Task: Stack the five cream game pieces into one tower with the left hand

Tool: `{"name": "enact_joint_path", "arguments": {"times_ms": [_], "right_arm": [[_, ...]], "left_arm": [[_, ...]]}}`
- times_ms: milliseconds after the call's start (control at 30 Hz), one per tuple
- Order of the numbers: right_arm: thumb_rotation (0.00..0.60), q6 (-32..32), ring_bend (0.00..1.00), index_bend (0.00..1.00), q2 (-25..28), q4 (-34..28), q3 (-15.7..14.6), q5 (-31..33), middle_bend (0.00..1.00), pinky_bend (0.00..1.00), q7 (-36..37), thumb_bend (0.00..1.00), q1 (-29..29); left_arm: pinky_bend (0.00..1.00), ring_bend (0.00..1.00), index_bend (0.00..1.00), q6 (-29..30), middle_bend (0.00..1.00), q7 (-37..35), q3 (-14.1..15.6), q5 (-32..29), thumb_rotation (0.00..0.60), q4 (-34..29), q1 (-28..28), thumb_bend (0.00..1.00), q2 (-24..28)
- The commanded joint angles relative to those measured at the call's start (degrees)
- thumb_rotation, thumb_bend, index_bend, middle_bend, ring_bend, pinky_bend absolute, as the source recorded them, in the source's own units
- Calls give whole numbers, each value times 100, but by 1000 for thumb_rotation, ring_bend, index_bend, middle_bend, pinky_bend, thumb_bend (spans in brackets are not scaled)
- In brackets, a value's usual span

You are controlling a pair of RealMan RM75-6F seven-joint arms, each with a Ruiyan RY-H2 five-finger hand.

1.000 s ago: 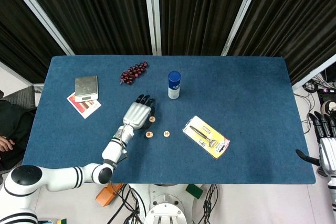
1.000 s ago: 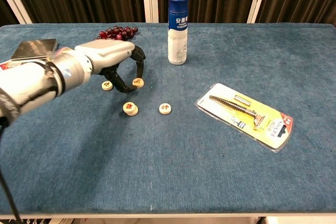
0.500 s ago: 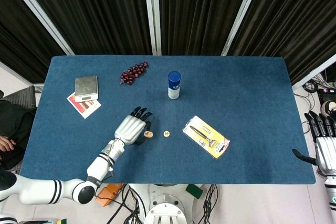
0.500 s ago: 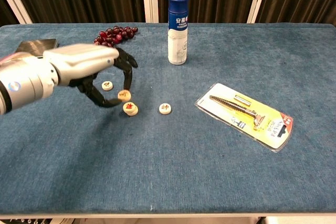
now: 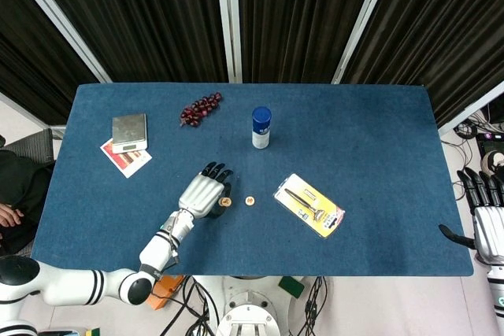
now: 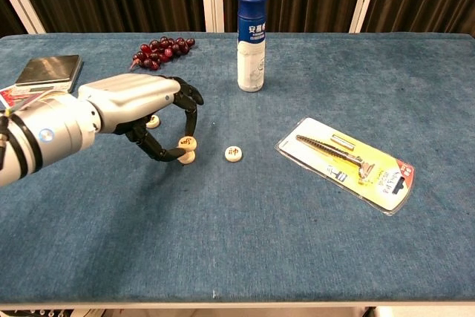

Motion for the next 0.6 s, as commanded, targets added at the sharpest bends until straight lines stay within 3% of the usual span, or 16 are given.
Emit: {"name": "enact_joint_path", "arguments": {"times_ms": [33,600], "right_arm": [[600,8,0,0,5,-4,-1,3,99,60,1,175,-6],[600,18,0,0,4,-5,-4,4,99,60,6,174,-10]], "left_arm": [[4,0,488,-24,111,68,-21,-77,600,70,-31,348,-55],[3,0,473,23,111,217,14,-127,600,59,-34,340,-41]]}}
